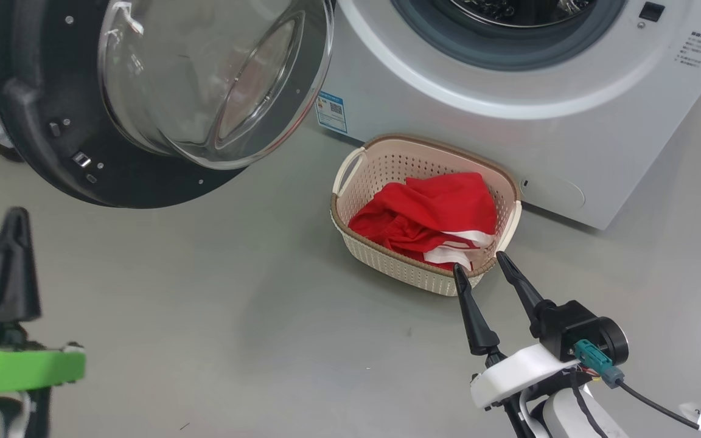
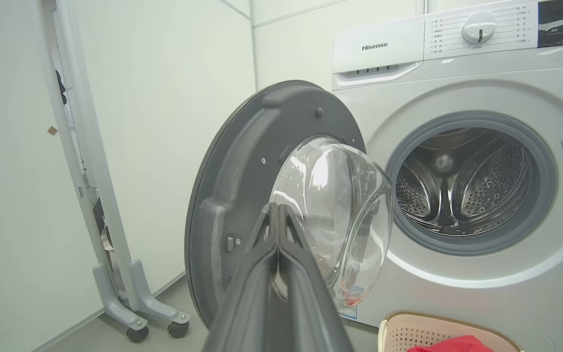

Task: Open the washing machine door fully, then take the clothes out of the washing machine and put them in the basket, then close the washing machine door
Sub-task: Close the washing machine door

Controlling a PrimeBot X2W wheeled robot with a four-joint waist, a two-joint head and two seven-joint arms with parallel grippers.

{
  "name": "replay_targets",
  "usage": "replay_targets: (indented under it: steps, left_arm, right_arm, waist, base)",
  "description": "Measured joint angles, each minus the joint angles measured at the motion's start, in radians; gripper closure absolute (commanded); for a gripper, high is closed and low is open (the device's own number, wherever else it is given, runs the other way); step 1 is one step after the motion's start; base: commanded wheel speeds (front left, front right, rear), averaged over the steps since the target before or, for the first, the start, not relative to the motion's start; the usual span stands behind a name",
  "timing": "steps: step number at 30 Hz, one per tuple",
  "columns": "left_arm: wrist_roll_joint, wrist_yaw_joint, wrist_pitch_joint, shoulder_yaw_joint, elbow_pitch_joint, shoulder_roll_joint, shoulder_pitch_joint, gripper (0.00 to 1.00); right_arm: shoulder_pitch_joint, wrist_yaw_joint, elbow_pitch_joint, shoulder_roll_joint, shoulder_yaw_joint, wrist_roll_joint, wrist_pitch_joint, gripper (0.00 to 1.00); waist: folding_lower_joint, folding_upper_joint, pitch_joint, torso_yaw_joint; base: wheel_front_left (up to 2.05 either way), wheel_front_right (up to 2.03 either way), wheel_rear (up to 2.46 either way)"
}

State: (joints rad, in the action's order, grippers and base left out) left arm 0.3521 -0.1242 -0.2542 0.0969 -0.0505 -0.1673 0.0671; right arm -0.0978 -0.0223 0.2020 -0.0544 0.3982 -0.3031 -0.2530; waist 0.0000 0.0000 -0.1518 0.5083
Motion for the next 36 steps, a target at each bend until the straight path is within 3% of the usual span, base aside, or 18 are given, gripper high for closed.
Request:
replay_targets:
  steps: [8,14,22,27,36]
  left_arm:
    - [0.099,0.000,0.017,0.163,-0.019,-0.182,0.166,1.00]
    - [0.226,0.000,0.093,0.288,0.065,-0.301,0.296,1.00]
    - [0.402,0.009,0.236,0.437,0.313,-0.382,0.443,1.00]
    - [0.500,0.072,0.316,0.522,0.486,-0.395,0.521,1.00]
    - [0.607,0.182,0.395,0.640,0.677,-0.412,0.621,1.00]
  right_arm:
    - [-0.051,-0.001,0.008,-0.017,0.018,0.028,0.000,0.00]
    - [-0.090,-0.003,0.009,-0.021,0.033,0.051,0.001,0.00]
    - [-0.124,-0.012,0.022,-0.020,0.046,0.054,0.001,0.00]
    - [-0.128,-0.021,0.037,-0.020,0.056,0.054,0.001,0.00]
    - [-0.131,-0.024,0.048,-0.016,0.074,0.054,0.001,0.00]
  waist:
    - [0.0000,0.0000,-0.058,-0.048]
    - [0.0000,0.0000,-0.095,-0.095]
    - [0.0000,0.0000,-0.135,-0.164]
    - [0.0000,0.0000,-0.145,-0.209]
    - [0.0000,0.0000,-0.147,-0.271]
  base:
    - [0.00,0.00,0.00]
    - [0.00,0.00,0.00]
    - [0.00,0.00,0.00]
    - [0.00,0.00,0.00]
    - [0.00,0.00,0.00]
